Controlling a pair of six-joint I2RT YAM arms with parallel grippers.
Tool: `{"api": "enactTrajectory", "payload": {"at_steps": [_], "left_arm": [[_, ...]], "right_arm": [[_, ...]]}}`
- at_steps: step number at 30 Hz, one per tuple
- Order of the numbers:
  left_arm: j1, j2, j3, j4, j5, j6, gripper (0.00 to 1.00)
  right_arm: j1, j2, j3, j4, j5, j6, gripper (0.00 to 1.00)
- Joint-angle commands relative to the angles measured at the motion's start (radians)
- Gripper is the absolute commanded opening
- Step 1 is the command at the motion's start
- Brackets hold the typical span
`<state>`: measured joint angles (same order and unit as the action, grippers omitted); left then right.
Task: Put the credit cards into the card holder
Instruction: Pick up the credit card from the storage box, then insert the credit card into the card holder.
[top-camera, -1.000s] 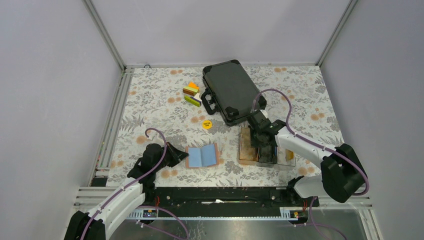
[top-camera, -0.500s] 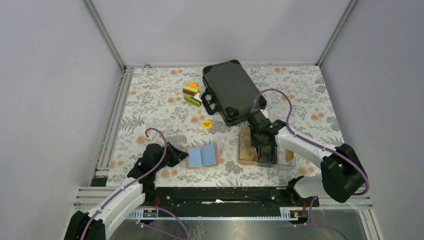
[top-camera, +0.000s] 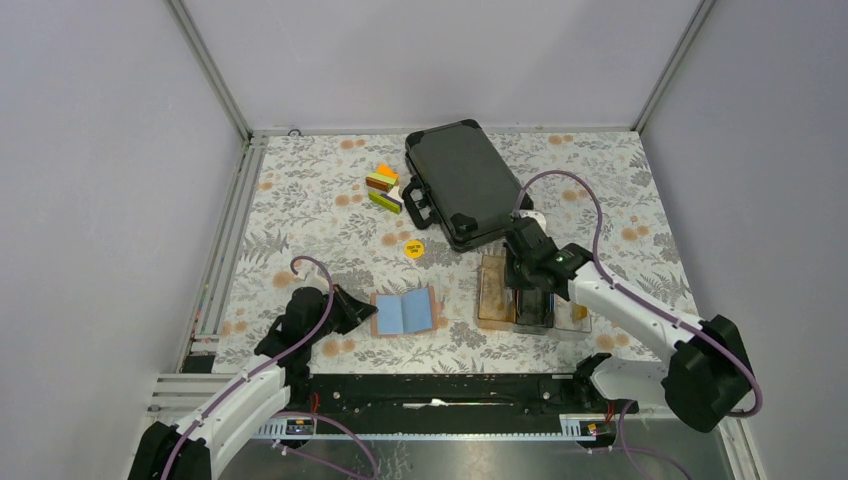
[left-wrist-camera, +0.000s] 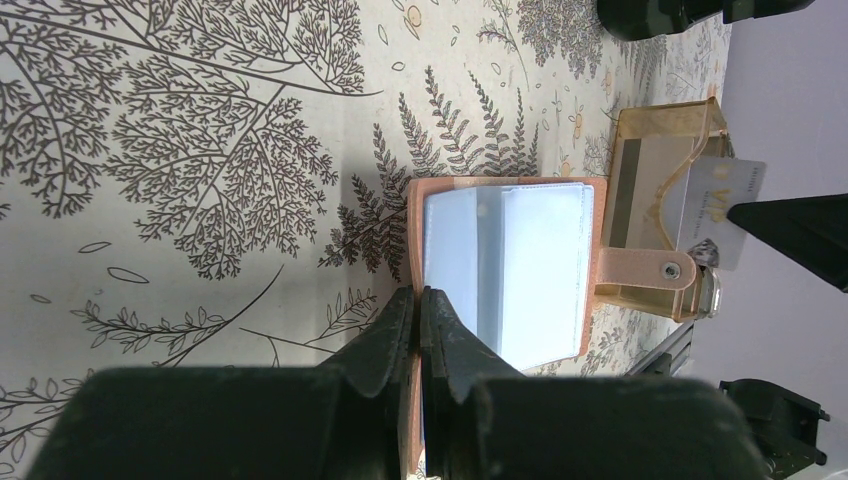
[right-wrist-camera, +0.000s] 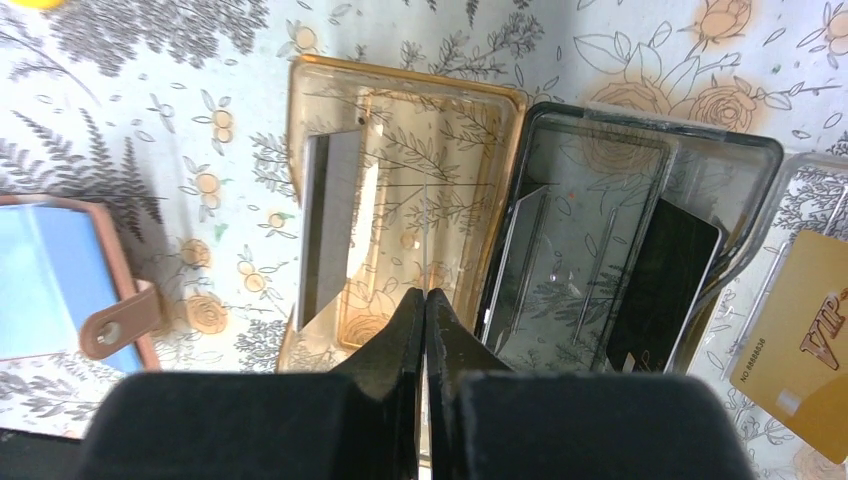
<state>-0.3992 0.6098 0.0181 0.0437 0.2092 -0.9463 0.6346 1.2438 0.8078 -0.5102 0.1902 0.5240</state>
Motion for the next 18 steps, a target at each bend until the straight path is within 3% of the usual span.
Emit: {"api": "enactTrajectory", "payload": {"at_steps": [1, 7, 13, 18], "left_arm": [[-0.001, -0.006, 0.033, 0.017, -0.021, 0.012, 0.0], [-0.001, -0.018, 0.011, 0.018, -0.04, -0.019, 0.0], [-0.001, -0.025, -0.003, 0.016, -0.048, -0.036, 0.0], [-0.001, -0.027, -0.002, 0.009, -0.057, -0.037, 0.0]], "right_arm": [[-0.002, -0.075, 0.047, 0.003, 0.001, 0.01, 0.0], [-0.002, -0.188, 0.031, 0.11, -0.164, 0.021, 0.0], [0.013, -0.241, -0.019, 0.353, -0.369, 0.142, 0.0], [0.16, -0.128, -0.028, 0.497, -0.34, 0.213, 0.0]]}}
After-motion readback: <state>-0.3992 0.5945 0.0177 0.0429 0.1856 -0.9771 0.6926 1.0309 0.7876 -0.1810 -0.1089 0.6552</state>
